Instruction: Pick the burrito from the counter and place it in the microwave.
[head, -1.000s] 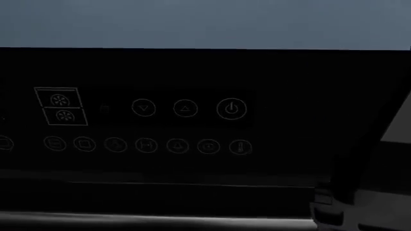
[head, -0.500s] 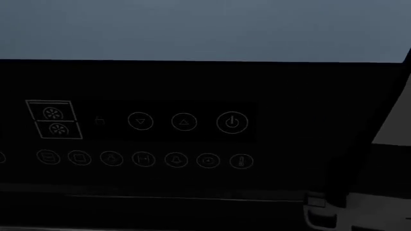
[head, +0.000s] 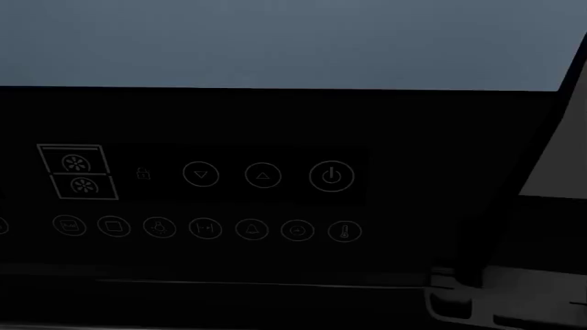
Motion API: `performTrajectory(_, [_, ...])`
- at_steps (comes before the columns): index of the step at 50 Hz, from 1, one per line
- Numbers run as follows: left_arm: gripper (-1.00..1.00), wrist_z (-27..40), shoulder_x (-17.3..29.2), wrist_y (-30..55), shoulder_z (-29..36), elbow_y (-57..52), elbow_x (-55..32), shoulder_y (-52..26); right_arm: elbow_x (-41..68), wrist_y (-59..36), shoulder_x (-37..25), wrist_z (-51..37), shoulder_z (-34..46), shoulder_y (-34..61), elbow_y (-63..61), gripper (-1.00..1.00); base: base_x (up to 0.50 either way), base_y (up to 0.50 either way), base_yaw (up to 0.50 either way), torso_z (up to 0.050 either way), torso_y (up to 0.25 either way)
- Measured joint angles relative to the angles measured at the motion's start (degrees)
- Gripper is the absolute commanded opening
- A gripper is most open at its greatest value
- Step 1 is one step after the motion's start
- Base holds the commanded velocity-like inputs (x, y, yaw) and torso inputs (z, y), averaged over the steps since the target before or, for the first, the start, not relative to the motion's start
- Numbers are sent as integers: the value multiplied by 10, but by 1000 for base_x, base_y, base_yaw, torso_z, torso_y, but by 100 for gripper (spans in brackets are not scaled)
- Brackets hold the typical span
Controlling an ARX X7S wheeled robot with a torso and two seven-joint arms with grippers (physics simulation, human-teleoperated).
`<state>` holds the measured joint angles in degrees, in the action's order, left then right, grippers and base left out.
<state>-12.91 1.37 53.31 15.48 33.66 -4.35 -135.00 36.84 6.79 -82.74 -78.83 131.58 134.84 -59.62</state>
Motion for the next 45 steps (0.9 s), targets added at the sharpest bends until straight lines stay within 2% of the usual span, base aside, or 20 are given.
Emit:
performTrajectory(14, [-100,-69,5,38,-19,-14,16,0,6,-4,13,-6,-1,1,0,100,1,0,-1,0,0])
performTrajectory(28, [-100,-164,0,81,-6,-18,-7,1,8,-6,15,-6,1,2,-1,100,0,0,0,0,0])
performTrajectory(45, [-100,-223,-2,114,18,3,18,1,8,-7,20,-9,3,2,-1,100,1,0,0,0,0])
